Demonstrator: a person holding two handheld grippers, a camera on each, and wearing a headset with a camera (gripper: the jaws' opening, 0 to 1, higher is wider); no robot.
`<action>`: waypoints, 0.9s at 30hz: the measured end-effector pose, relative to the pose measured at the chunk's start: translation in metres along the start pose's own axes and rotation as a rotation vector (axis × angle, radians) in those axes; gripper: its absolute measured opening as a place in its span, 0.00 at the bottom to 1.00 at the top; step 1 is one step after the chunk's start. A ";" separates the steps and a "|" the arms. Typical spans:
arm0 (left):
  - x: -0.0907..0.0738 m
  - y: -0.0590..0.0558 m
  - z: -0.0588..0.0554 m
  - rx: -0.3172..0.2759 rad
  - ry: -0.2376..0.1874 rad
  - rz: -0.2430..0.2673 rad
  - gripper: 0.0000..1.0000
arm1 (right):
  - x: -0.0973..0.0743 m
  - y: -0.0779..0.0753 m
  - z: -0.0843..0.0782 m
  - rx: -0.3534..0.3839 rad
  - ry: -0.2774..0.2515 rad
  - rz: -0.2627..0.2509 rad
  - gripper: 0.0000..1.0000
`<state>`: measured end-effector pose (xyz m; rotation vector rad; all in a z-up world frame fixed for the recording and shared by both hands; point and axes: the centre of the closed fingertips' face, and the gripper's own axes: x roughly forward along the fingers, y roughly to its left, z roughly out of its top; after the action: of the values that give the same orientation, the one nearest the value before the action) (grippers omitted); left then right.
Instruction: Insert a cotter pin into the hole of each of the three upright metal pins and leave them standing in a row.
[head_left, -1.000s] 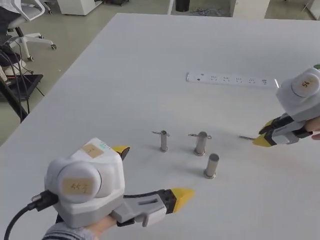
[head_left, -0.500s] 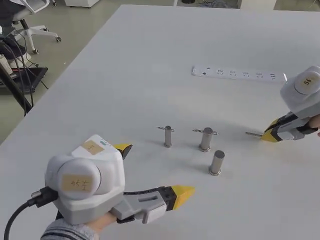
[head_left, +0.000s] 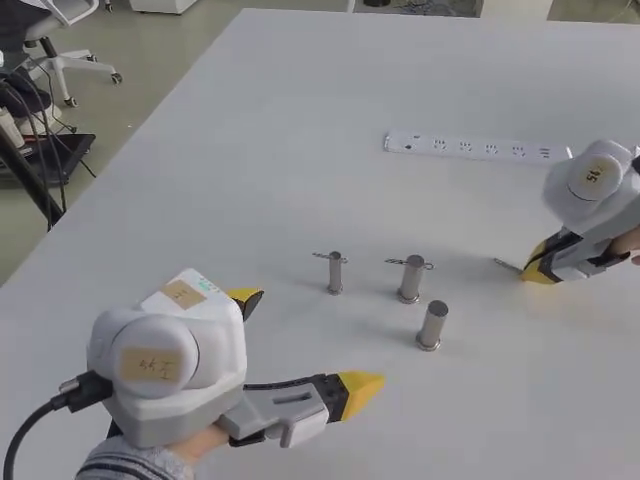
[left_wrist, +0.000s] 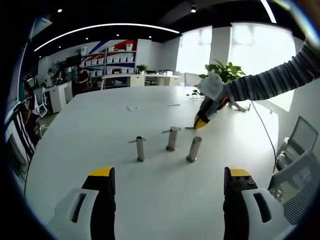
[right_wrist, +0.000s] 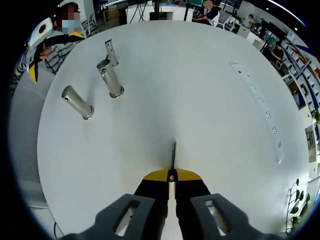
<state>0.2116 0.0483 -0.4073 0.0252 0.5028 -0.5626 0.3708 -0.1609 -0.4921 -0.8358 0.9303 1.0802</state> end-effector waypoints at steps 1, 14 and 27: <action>0.000 0.000 0.001 -0.001 -0.003 -0.001 0.89 | 0.000 0.000 0.000 -0.022 0.004 -0.008 0.00; 0.002 -0.008 0.004 0.019 0.009 -0.052 0.76 | -0.014 0.016 0.013 -0.105 -0.055 -0.046 0.00; 0.016 -0.020 0.026 0.063 -0.005 -0.119 0.70 | -0.048 0.055 0.054 -0.204 -0.214 -0.077 0.00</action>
<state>0.2239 0.0191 -0.3897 0.0538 0.4842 -0.6950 0.3201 -0.1148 -0.4335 -0.8951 0.6119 1.1851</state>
